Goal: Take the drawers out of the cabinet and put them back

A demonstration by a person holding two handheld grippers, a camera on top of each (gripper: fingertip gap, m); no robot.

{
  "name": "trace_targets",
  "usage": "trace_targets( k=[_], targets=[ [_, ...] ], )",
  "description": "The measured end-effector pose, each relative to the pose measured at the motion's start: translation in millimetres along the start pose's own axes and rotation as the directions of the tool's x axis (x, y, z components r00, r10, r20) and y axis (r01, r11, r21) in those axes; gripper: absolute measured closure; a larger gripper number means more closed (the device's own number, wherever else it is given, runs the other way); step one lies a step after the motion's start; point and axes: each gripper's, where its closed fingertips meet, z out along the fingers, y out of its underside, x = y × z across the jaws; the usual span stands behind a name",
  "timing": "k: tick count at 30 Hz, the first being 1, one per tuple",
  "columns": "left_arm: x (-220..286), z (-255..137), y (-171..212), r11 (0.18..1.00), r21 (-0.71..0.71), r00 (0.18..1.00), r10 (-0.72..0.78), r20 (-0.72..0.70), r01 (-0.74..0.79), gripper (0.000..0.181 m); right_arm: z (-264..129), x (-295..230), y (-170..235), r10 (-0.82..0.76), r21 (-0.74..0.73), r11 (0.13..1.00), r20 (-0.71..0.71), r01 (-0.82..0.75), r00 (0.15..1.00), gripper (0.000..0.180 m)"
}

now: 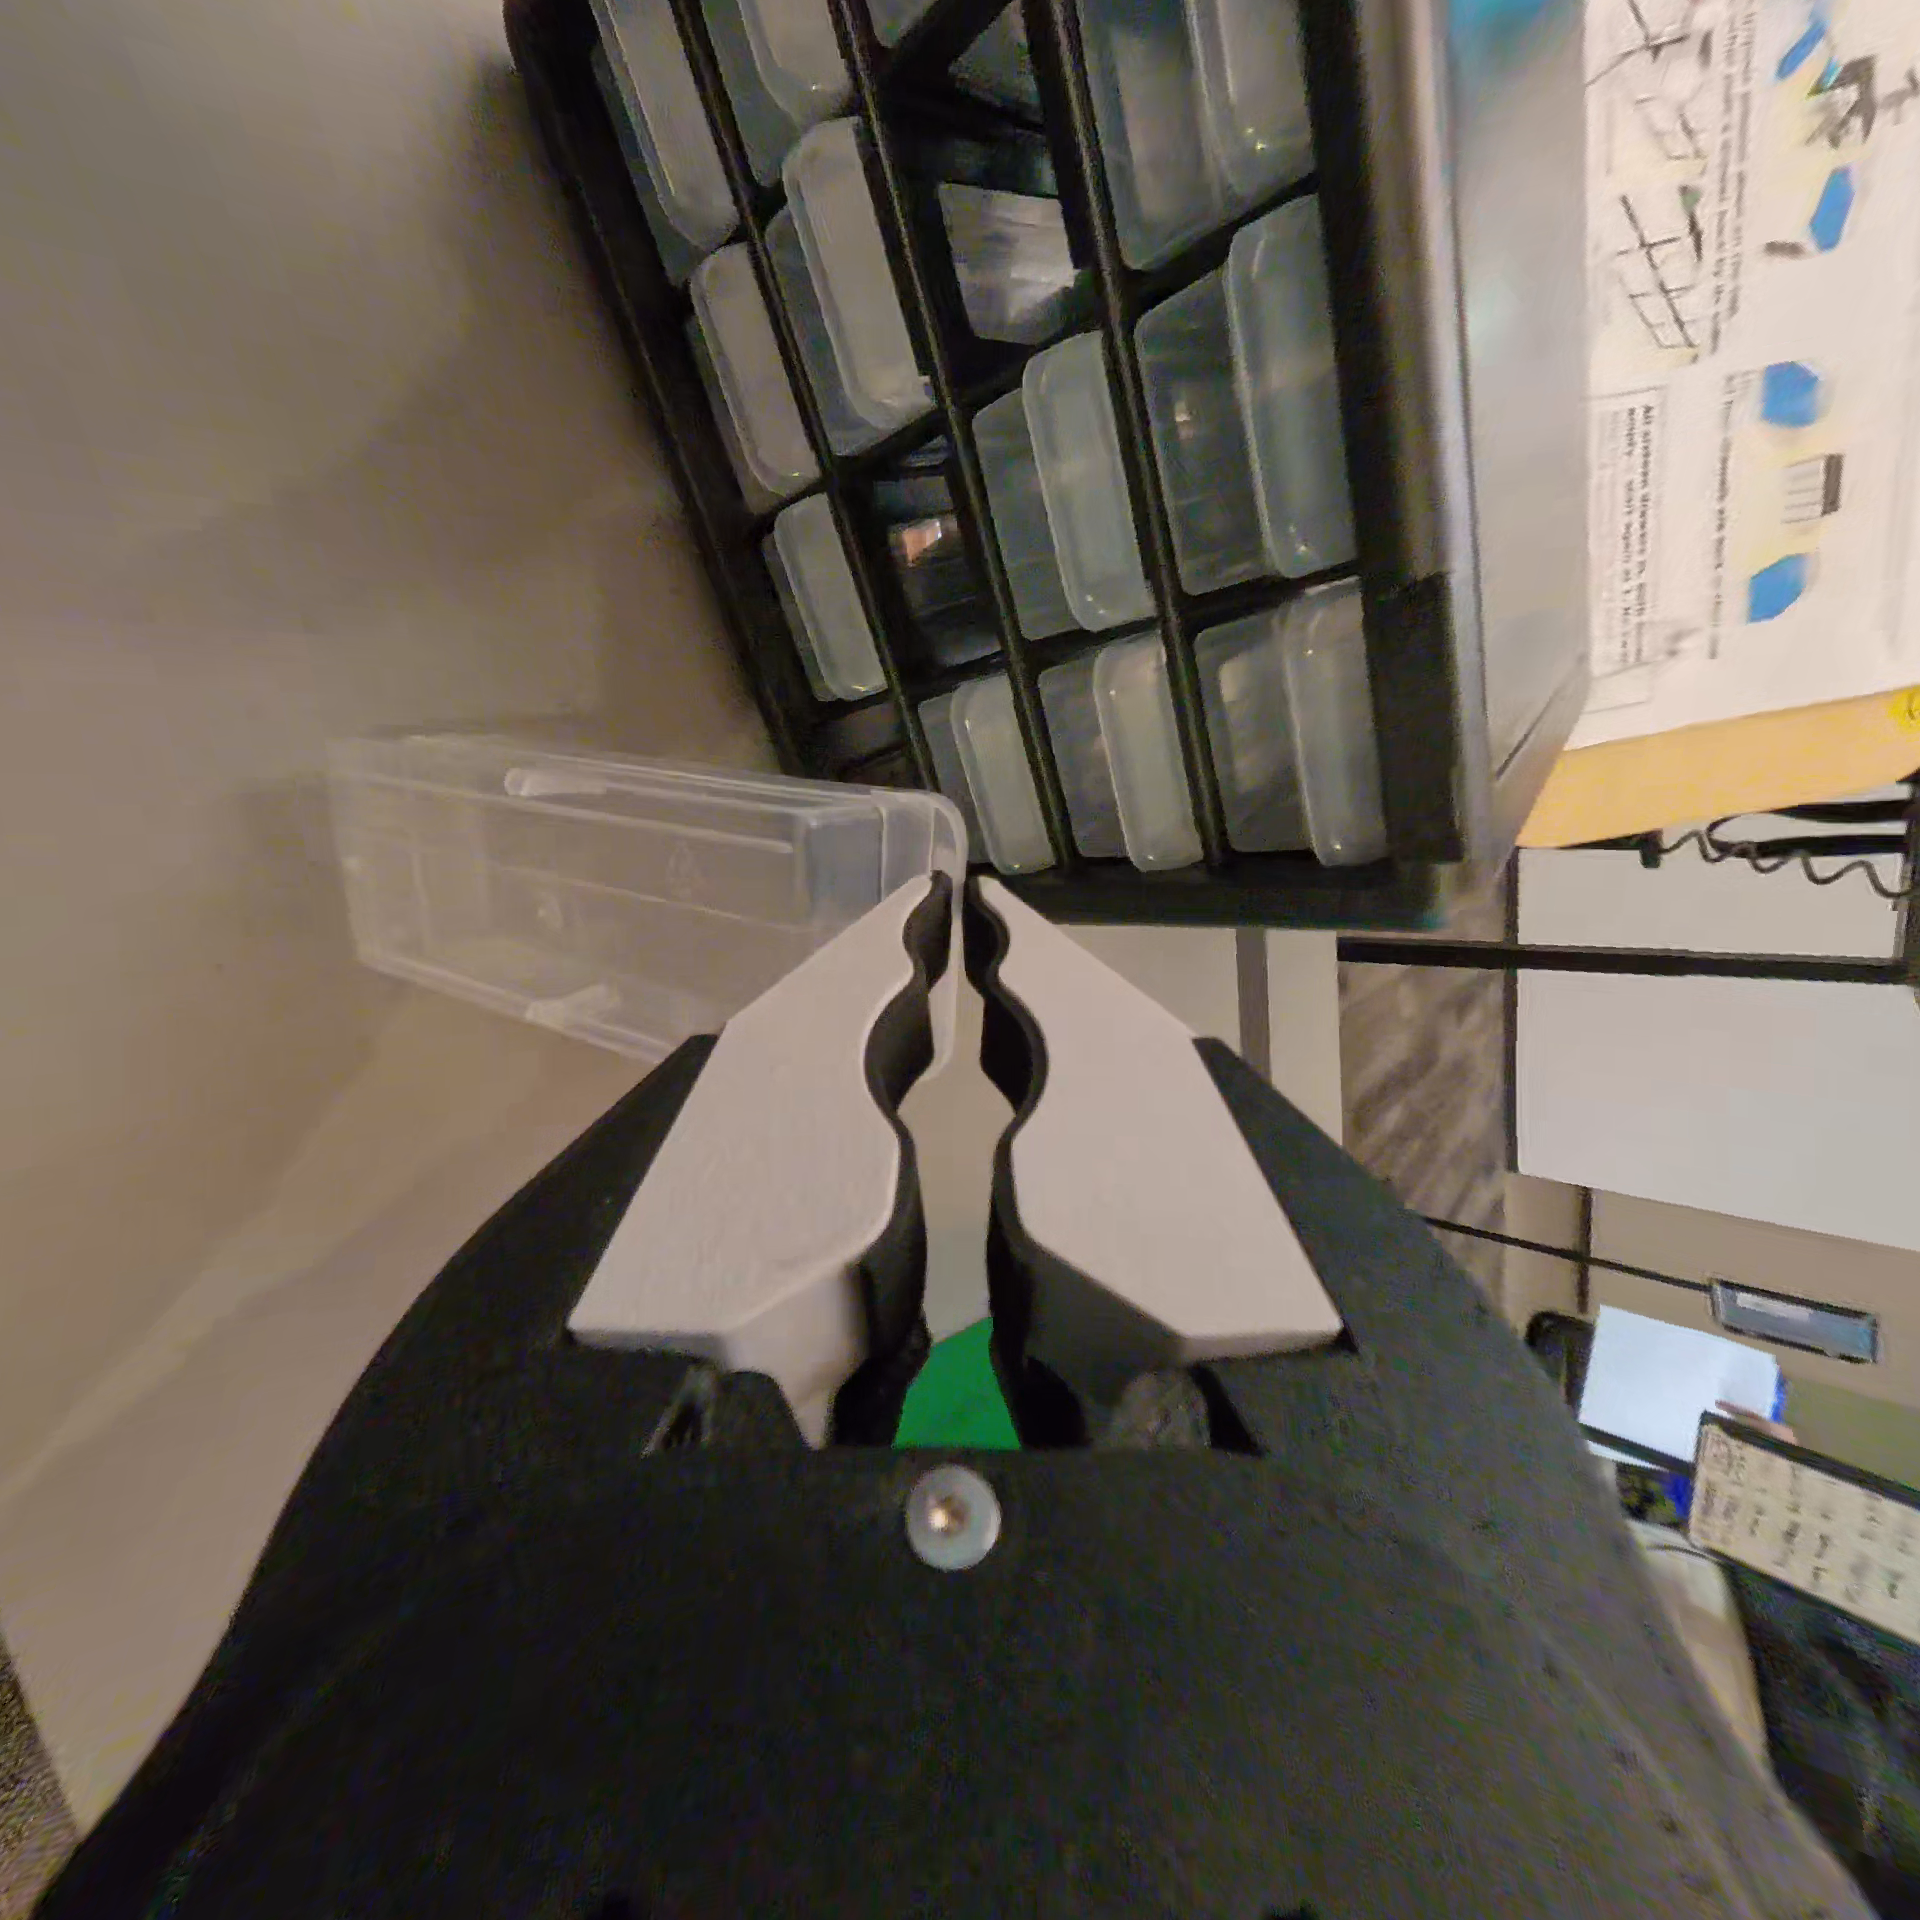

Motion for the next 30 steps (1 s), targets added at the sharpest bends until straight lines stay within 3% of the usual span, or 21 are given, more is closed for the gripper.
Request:
trace_targets(
  k=[3,10,13,19,25,30],
  targets=[
    [0.2,0.0,-0.1,1.000,0.001,1.000,0.000,-0.001,0.000,0.181,0.2,1.1,-0.3,-0.008,0.004,1.000,-0.008,0.008,1.000,0.180],
    [0.2,-0.2,-0.3,1.000,0.004,1.000,0.004,-0.001,-0.004,0.181,-24.6,-9.2,6.9,-0.168,0.012,0.984,-0.251,0.176,0.953,0.180],
    [0.2,-0.3,-0.4,1.000,0.006,1.000,0.006,0.001,-0.006,0.181,-42.5,-28.0,3.1,-0.199,0.059,0.973,-0.285,0.224,0.938,0.179],
    [0.1,-0.3,-0.3,1.000,0.005,1.000,0.007,0.003,-0.007,0.181,-65.6,-77.8,7.8,-0.195,0.119,0.971,-0.112,0.208,0.974,0.176],
    [0.0,-0.2,-0.2,1.000,0.004,1.000,0.006,0.005,-0.006,0.181,-57.3,-124.8,49.1,-0.152,0.037,0.988,0.084,0.149,0.985,0.172],
    [-0.2,-0.3,-0.2,1.000,0.005,1.000,0.006,0.006,-0.006,0.181,-42.7,-149.6,80.6,-0.136,-0.061,0.987,0.195,0.151,0.971,0.180]
  ],
)
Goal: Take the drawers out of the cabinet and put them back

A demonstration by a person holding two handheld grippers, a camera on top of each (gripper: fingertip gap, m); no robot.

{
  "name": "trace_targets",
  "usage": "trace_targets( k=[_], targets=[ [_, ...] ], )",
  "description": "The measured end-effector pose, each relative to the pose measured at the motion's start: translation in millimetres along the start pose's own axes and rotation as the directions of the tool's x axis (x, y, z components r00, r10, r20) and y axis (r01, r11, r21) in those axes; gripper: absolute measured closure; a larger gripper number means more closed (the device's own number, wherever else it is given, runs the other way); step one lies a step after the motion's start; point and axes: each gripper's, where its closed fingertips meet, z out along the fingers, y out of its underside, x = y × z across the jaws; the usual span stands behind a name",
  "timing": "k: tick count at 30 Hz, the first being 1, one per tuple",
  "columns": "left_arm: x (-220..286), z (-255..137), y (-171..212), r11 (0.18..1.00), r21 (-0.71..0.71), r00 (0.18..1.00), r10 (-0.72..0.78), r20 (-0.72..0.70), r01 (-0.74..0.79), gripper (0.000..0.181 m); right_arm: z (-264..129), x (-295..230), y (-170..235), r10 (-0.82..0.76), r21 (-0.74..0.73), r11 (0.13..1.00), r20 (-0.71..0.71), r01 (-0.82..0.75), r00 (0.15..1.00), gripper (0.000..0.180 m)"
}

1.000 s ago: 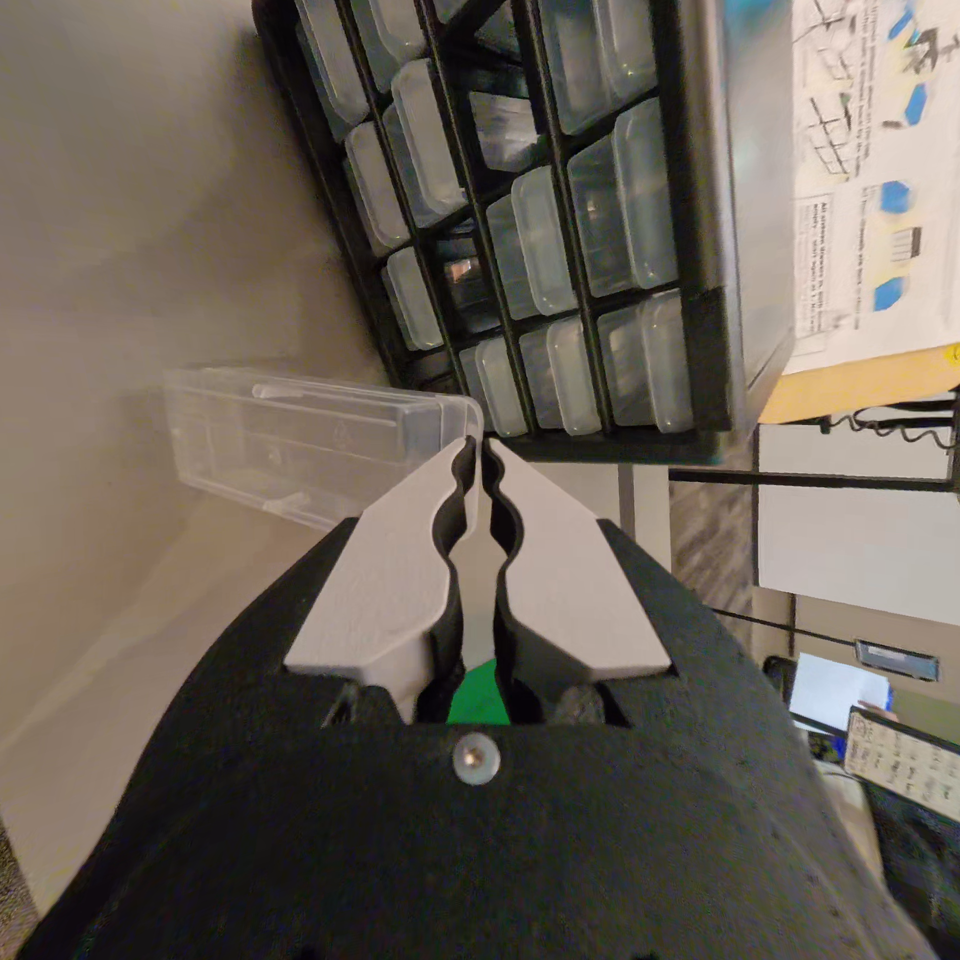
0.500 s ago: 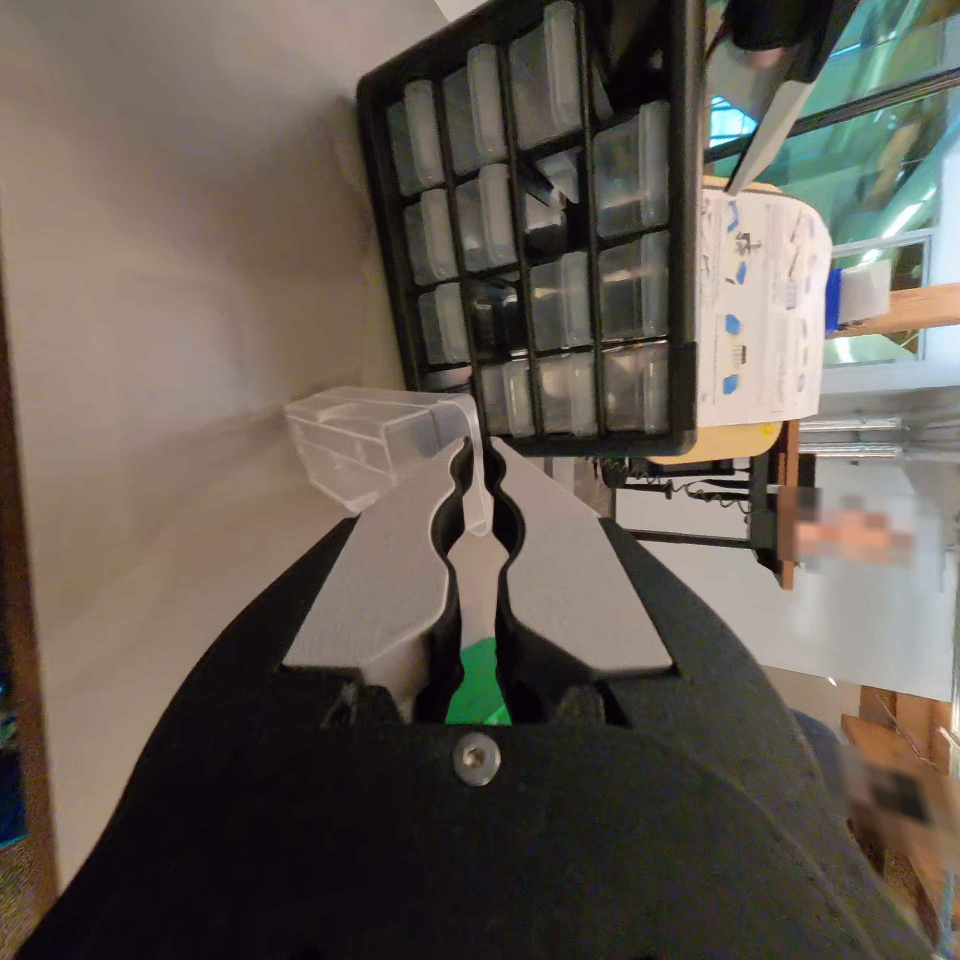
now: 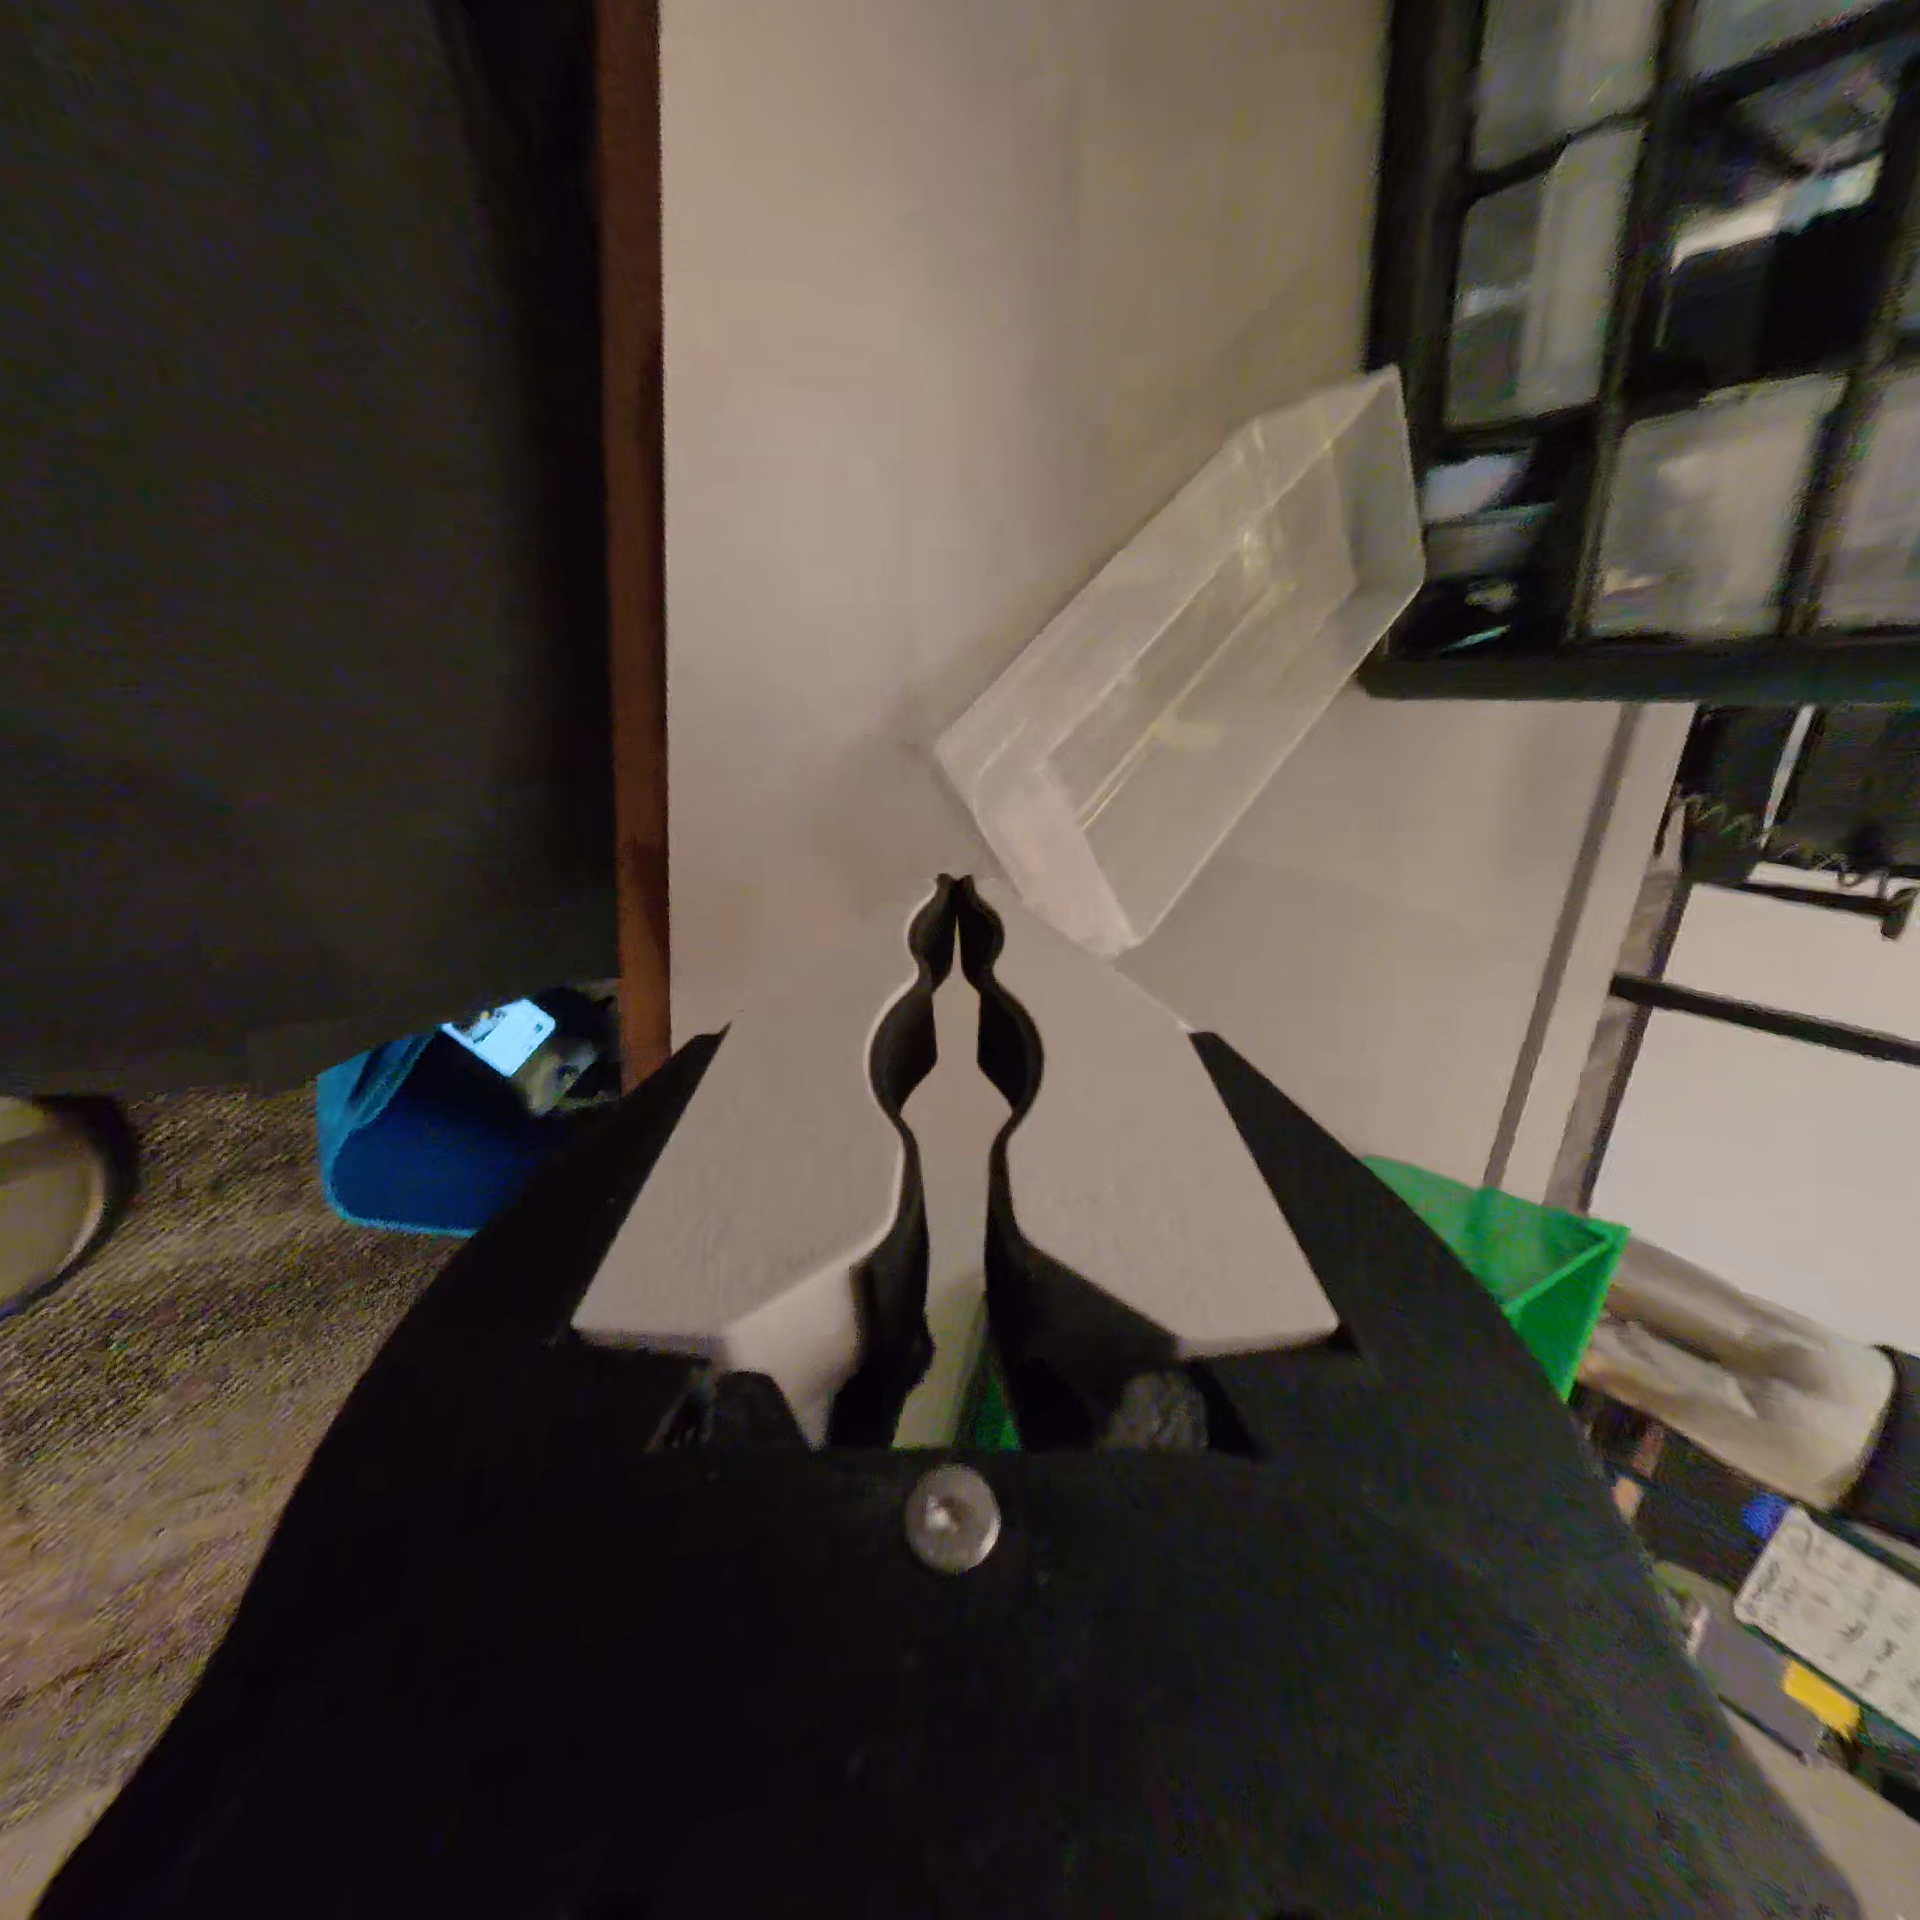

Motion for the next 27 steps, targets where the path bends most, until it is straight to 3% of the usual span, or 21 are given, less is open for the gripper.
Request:
trace_targets(
  k=[5,7,9,14,17,19,24,27],
  targets=[
    [0.0,0.0,0.1,1.000,-0.001,1.000,-0.001,-0.001,0.001,0.181,0.0,14.9,-2.1,0.191,-0.020,0.981,0.024,-0.190,0.981,0.162],
    [0.0,0.1,0.1,1.000,-0.002,1.000,-0.001,-0.002,0.001,0.181,-6.0,32.2,-19.3,0.332,0.031,0.942,0.064,-0.334,0.941,0.143],
    [0.0,0.0,0.1,1.000,-0.001,1.000,-0.002,-0.002,0.002,0.181,-2.9,51.8,-33.4,0.460,0.046,0.884,0.090,-0.465,0.884,0.111],
    [-0.3,-0.2,0.1,1.000,0.001,1.000,-0.005,0.000,0.005,0.181,41.6,56.9,-41.8,0.644,-0.138,0.764,0.206,-0.630,0.736,0.070],
    [-0.4,-0.3,0.0,1.000,0.002,1.000,-0.004,0.000,0.004,0.181,70.7,50.1,-33.1,0.650,-0.250,0.758,0.210,-0.603,0.730,0.071],
    [-0.2,-0.3,0.0,1.000,0.003,1.000,-0.003,-0.001,0.003,0.181,82.6,41.0,-28.3,0.646,-0.317,0.757,0.232,-0.571,0.727,0.084],
    [0.1,-0.4,-0.2,1.000,0.005,1.000,0.000,-0.003,0.000,0.181,86.0,44.3,-24.3,0.627,-0.322,0.773,0.256,-0.546,0.736,0.116],
    [0.0,-0.4,-0.3,1.000,0.005,1.000,0.001,-0.002,-0.001,0.181,84.3,43.7,-23.7,0.610,-0.311,0.788,0.277,-0.531,0.743,0.119]
  ],
)
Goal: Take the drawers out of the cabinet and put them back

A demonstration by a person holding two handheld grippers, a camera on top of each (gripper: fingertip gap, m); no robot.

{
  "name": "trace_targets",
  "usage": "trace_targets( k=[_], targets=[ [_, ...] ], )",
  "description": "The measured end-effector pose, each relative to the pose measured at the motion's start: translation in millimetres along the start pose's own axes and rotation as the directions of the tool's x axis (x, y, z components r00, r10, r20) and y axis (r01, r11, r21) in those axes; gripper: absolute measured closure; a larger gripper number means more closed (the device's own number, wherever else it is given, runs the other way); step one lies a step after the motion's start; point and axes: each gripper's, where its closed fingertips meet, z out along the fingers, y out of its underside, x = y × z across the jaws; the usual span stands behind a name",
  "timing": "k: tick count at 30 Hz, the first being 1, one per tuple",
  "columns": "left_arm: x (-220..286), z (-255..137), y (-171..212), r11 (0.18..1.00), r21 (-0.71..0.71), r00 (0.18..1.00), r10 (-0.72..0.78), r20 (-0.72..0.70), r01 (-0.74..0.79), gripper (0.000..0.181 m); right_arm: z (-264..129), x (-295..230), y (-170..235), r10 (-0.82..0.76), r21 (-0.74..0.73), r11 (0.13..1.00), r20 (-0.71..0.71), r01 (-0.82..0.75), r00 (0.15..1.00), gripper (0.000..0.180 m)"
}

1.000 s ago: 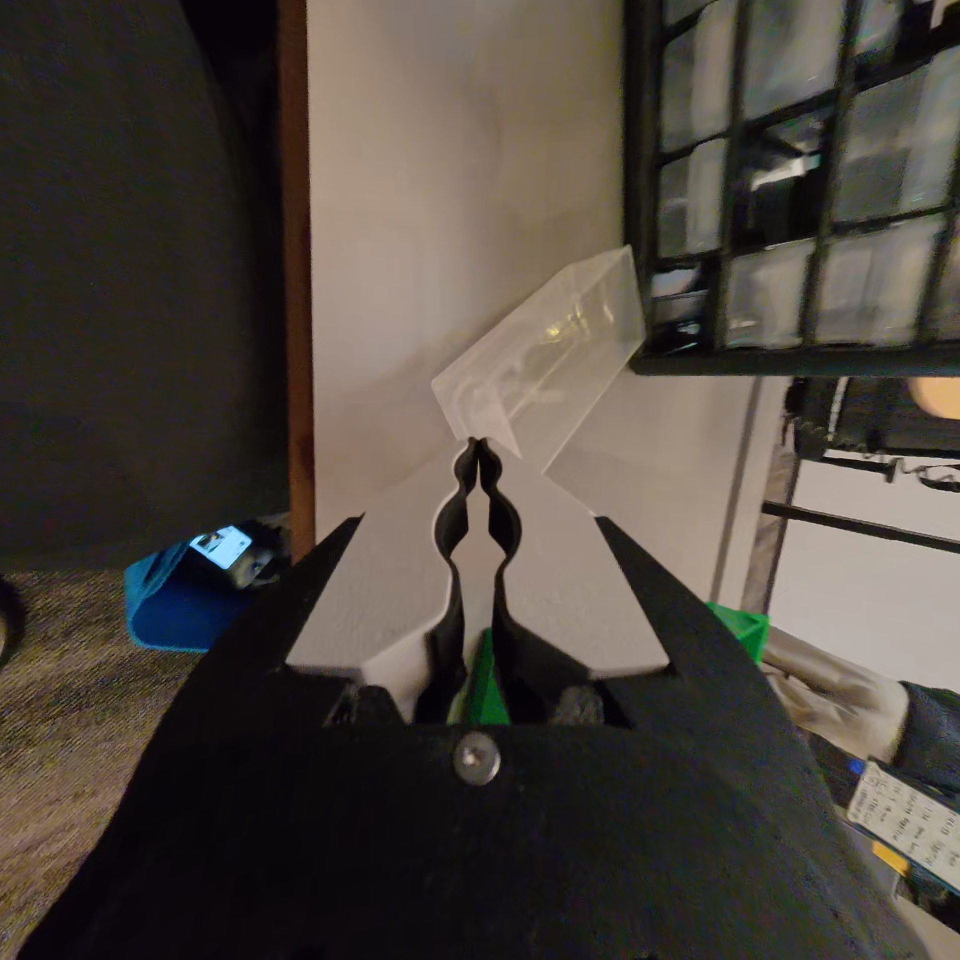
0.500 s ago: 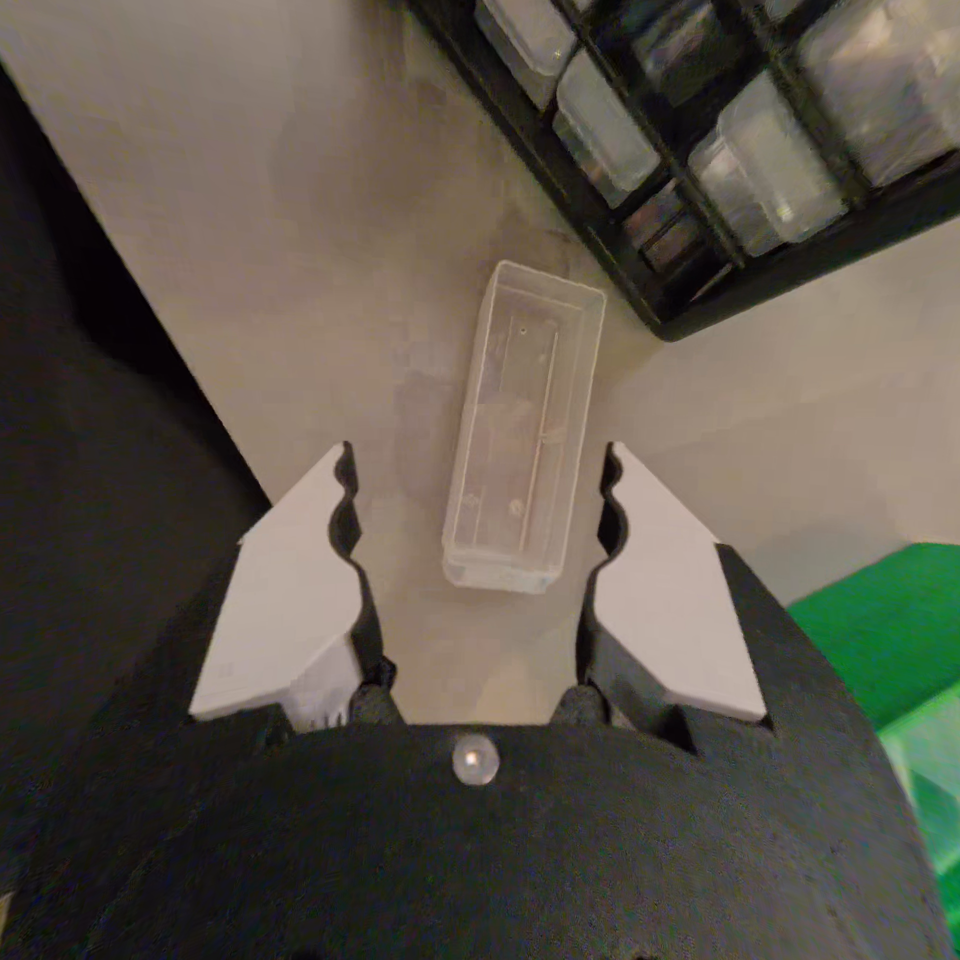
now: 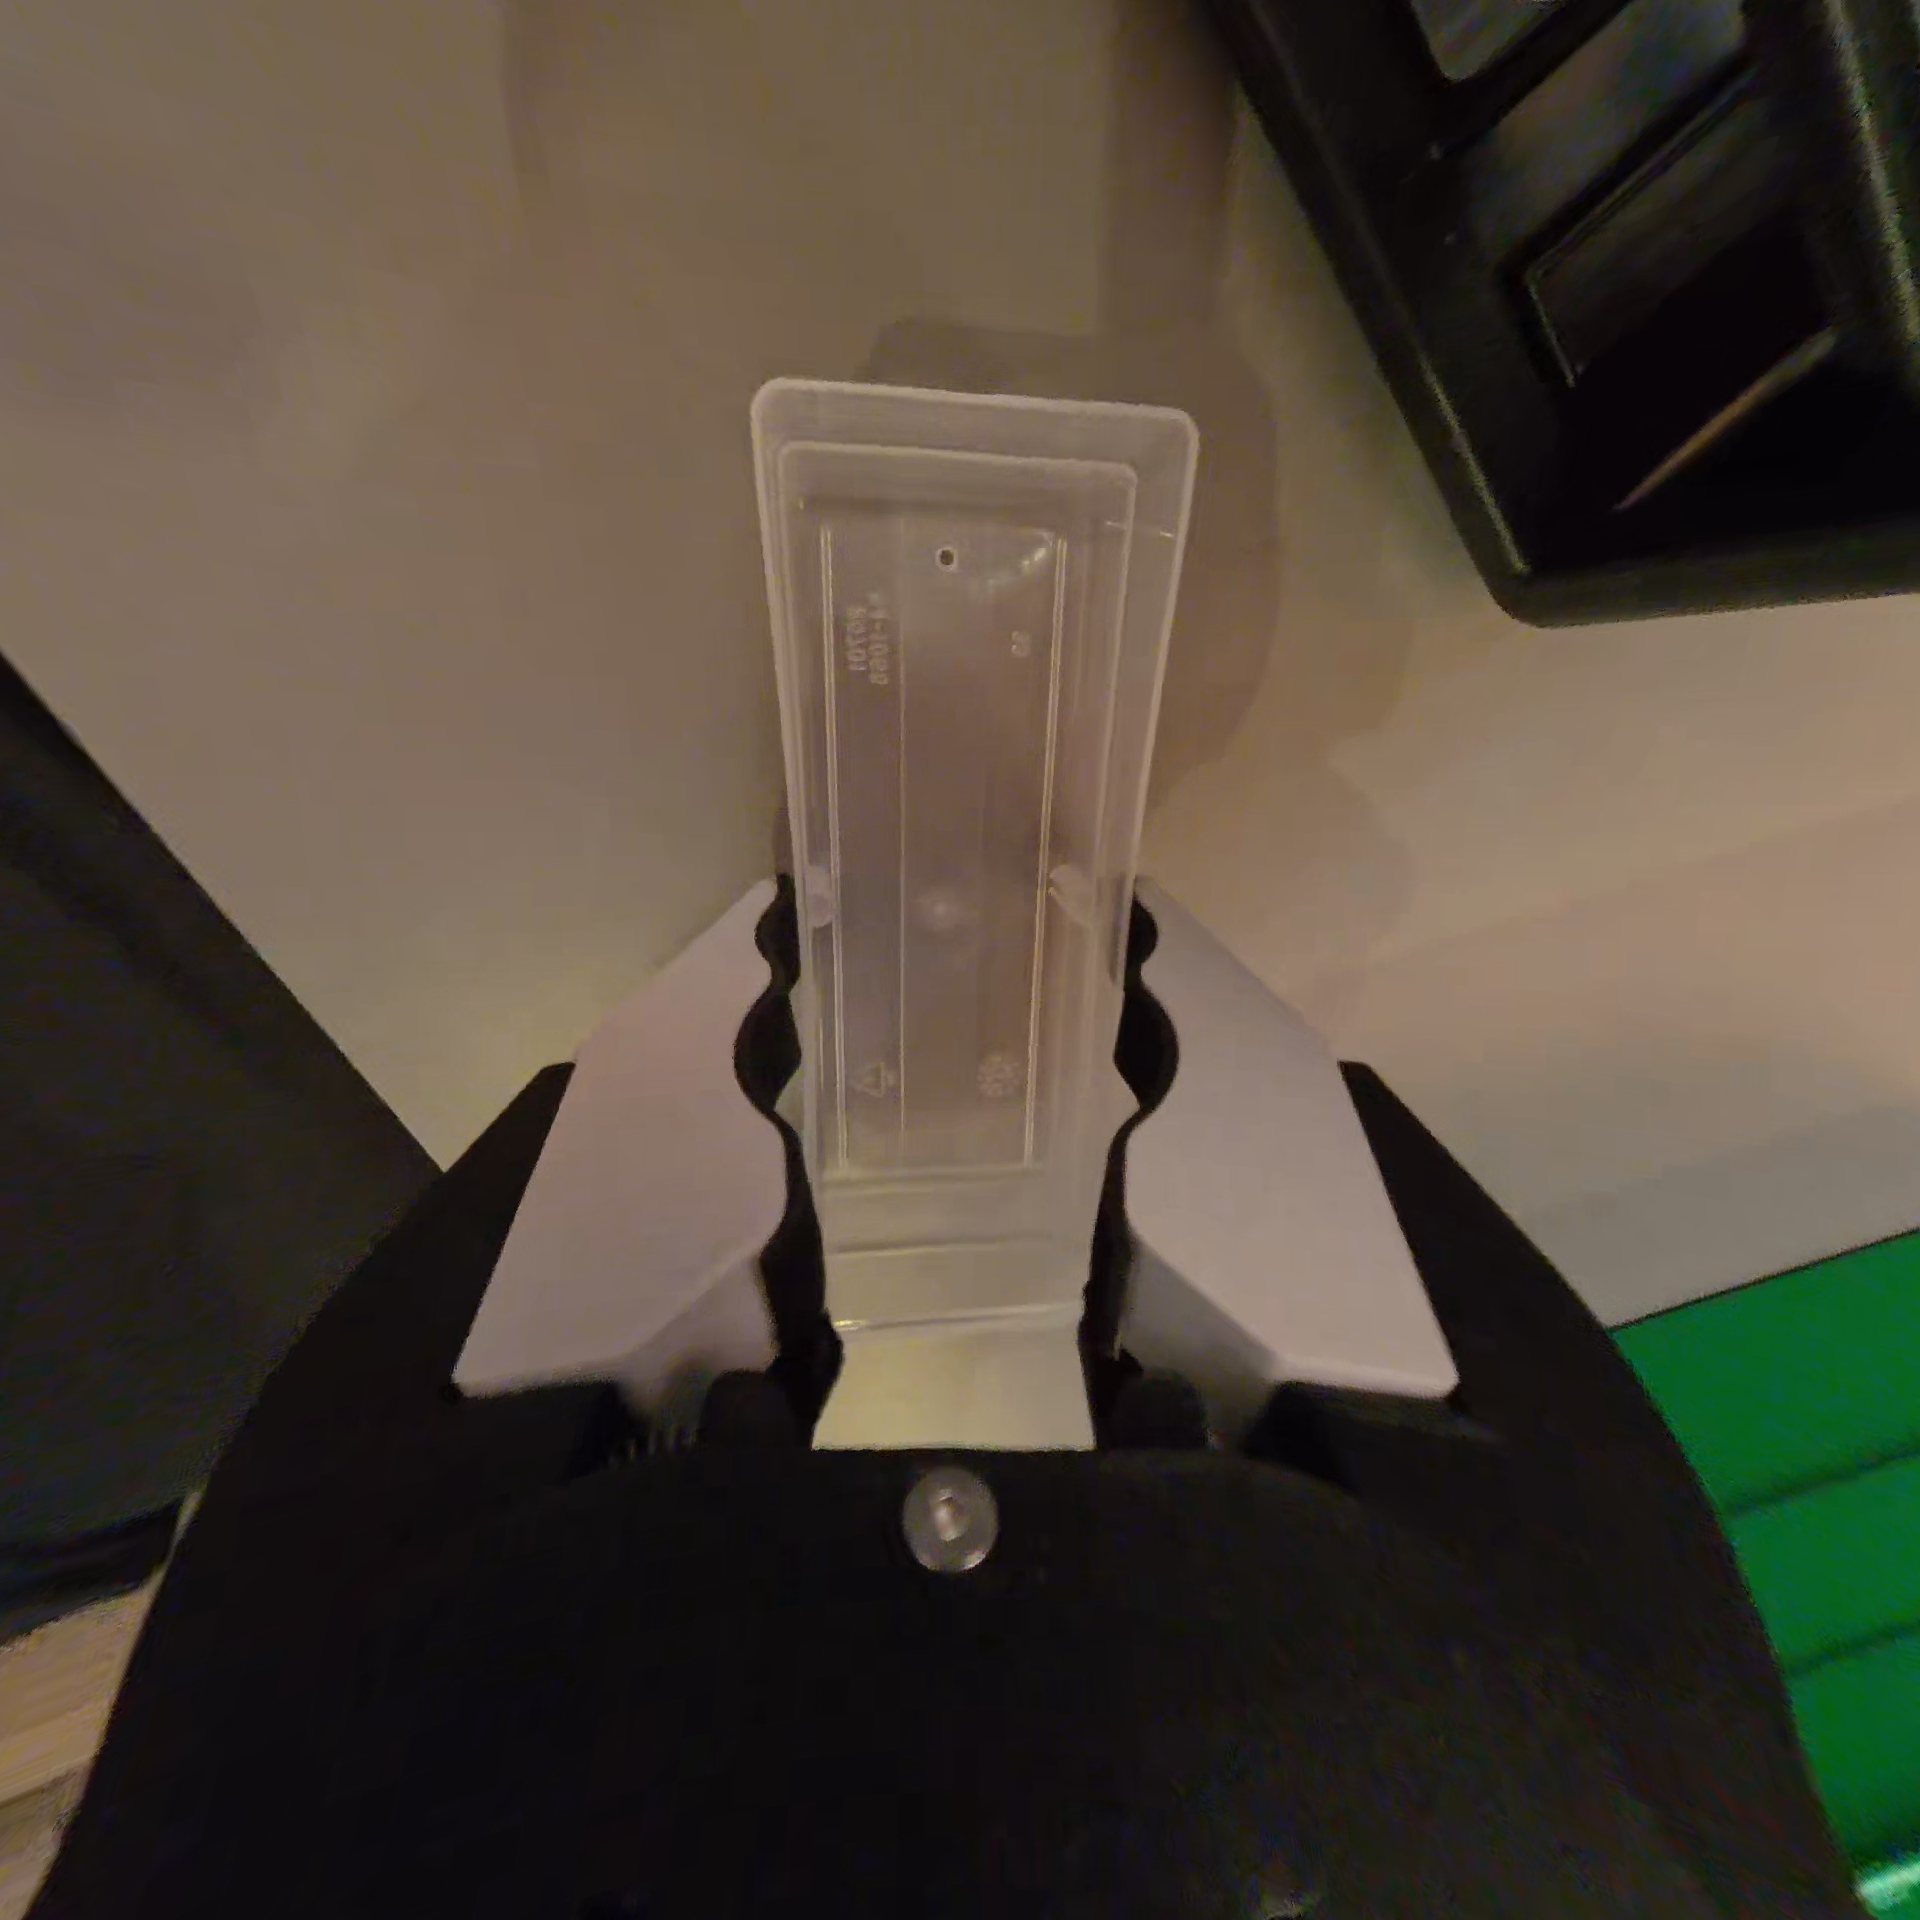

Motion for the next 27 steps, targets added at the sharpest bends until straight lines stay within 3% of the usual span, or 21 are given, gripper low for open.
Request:
trace_targets(
  k=[6,13,20,22,27],
  targets=[
    [-0.1,0.0,0.0,1.000,0.000,1.000,-0.001,0.001,0.001,0.180,-30.5,-0.5,-3.4,-0.062,0.082,0.995,0.005,0.062,0.998,0.122],
    [0.0,0.1,0.1,1.000,-0.002,1.000,-0.002,0.001,0.002,0.181,-137.8,28.8,13.8,-0.048,0.234,0.970,-0.081,0.066,0.996,0.122],
    [-0.1,0.2,0.0,1.000,-0.002,1.000,-0.004,0.003,0.004,0.181,-209.7,103.7,103.1,0.020,0.150,0.988,-0.251,0.019,0.968,0.122],
    [-0.2,0.3,0.1,1.000,-0.002,1.000,-0.005,0.002,0.005,0.181,-215.3,122.6,132.9,0.050,0.105,0.994,-0.276,-0.022,0.960,0.122],
    [-0.1,0.4,0.2,1.000,-0.004,1.000,-0.005,0.001,0.005,0.181,-203.9,137.1,186.1,-0.045,-0.046,0.998,-0.264,0.034,0.963,0.121]
  ],
)
